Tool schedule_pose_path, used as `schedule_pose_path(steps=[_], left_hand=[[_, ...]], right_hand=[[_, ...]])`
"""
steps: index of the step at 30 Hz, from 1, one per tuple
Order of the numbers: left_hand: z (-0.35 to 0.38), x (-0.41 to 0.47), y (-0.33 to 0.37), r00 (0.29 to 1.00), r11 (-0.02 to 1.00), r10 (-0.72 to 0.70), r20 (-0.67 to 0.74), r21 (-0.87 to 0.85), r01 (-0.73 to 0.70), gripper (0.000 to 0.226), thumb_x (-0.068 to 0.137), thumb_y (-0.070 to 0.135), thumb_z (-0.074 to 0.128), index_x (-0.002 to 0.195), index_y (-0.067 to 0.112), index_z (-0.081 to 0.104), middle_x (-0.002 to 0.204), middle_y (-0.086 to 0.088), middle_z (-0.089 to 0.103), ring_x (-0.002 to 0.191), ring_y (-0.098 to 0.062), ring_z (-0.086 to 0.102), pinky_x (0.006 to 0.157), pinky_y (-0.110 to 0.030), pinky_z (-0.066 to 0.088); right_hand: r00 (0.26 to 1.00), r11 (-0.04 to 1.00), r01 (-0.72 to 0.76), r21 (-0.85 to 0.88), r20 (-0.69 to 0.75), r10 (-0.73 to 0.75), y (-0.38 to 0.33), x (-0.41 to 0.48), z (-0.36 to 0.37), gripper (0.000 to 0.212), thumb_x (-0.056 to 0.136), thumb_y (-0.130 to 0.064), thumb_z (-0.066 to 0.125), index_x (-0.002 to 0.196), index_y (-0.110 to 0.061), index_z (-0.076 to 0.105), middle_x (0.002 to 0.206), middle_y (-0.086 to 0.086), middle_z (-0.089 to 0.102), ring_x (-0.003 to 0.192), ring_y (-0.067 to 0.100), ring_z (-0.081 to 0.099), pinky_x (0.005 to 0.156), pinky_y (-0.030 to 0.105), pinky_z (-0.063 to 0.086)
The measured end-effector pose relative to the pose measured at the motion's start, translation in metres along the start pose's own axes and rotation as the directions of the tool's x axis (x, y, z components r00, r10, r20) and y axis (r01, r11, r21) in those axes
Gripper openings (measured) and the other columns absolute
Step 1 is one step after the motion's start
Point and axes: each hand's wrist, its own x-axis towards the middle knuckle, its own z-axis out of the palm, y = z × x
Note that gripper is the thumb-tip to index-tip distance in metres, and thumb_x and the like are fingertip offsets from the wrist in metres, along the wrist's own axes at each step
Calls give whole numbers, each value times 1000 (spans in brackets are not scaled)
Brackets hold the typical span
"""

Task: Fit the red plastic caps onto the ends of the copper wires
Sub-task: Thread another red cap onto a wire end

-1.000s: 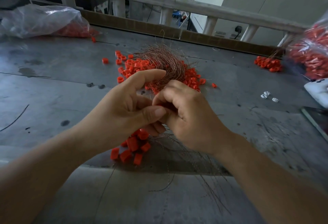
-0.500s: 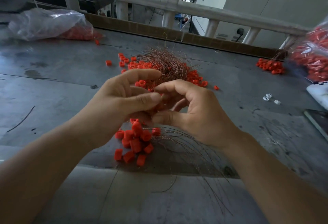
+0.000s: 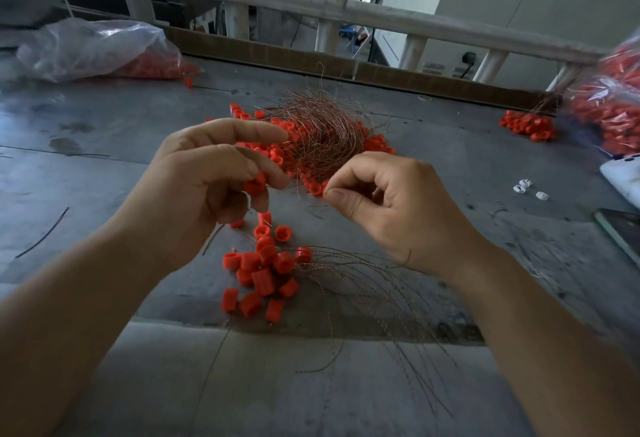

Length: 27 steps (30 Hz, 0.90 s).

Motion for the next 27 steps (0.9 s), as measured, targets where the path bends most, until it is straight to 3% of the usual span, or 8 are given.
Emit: schedule_pose_path(steps=[6,9,12,14,17,20,24,27], left_hand=[[-3,7,-6,974,988,10,-227,154,26,29,80,-7,50,71,14,69,56,-6,65,35,-10,41,33,-11,24],[-12,14,-10,936,967,6,-353,240,85,26,81,-8,52,73,12,67,56,-1,66,38,-7,48,33,-12,28],[-17,19,-18,904,891,89,-419,439,115,30,80,-7,55,70,19,66,59,3,66,45,0,54,37,-13,36],[-16,21,-25,903,775,169,-394,620,125,30,82,-3,56,76,24,66,76,1,67,55,1,55,50,-12,42],[-19,26,-35,936,533,205,-286,835,138,31,88,8,54,116,19,62,116,-6,62,102,-18,56,86,-26,39],[-25,32,-41,965,439,128,-230,885,152,44,93,21,50,136,20,44,140,-8,43,129,-26,37,105,-38,30],[-30,40,-50,982,328,46,-184,931,159,51,97,33,39,145,27,25,155,1,17,143,-19,5,113,-37,8],[-31,45,-56,977,248,-55,-205,945,212,50,97,41,33,145,34,20,156,8,7,143,-18,-4,113,-40,5]], right_hand=[[982,997,-42,-62,182,53,1,-2,8,5,83,-15,65,79,-14,68,69,-18,56,68,-6,53,64,5,41],[961,990,-50,-134,262,84,2,-3,11,7,84,-18,63,82,-14,69,67,-18,55,63,-5,52,63,5,40],[937,981,-83,-177,321,137,3,-4,10,10,85,-22,62,85,-15,69,69,-16,57,62,-3,53,63,4,41],[924,979,-119,-166,343,170,3,-5,8,15,86,-28,60,84,-17,69,72,-8,64,66,2,58,63,9,45],[921,976,-148,-160,336,195,5,-5,5,25,87,-38,55,83,-17,68,77,1,69,69,14,63,63,24,46],[934,974,-166,-155,293,206,8,-3,0,28,87,-39,54,83,-16,69,78,3,69,68,16,62,63,25,45],[939,965,-188,-184,253,232,11,-2,-3,20,87,-37,55,82,-21,67,74,-2,67,64,10,59,62,19,45],[938,960,-193,-201,250,241,11,-2,-1,17,87,-35,57,80,-22,67,73,-4,67,65,7,57,65,17,44]])
